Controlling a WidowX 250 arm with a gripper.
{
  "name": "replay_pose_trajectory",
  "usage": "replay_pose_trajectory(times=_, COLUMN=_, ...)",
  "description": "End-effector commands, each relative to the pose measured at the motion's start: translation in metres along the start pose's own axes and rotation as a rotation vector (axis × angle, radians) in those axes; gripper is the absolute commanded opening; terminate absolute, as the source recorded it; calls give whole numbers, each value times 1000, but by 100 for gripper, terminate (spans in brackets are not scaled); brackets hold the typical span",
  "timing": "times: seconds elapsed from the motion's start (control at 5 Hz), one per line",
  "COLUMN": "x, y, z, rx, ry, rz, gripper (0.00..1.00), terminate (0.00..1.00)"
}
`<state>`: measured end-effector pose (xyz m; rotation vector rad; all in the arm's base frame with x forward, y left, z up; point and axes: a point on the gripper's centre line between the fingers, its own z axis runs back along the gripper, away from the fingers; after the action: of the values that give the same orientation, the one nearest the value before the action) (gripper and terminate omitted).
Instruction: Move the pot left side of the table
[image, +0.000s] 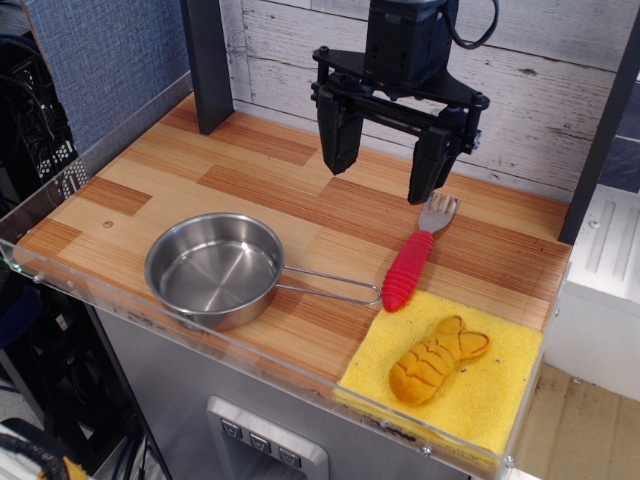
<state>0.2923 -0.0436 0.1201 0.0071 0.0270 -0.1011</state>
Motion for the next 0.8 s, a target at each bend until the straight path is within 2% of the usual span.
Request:
replay_pose_trajectory(times=0.0, x=0, y=0, z=0, rx=0, ry=0, rz=0, gripper=100, terminate=0)
replay_pose_trajectory(times=0.4, x=-7, y=48, z=-16, rx=32, ry=15, rz=33, gripper=100, terminate=0)
replay_pose_trajectory(times=0.6, x=-25, y=73, z=-22, rx=63, ry=4, rz=-64, gripper=100, terminate=0)
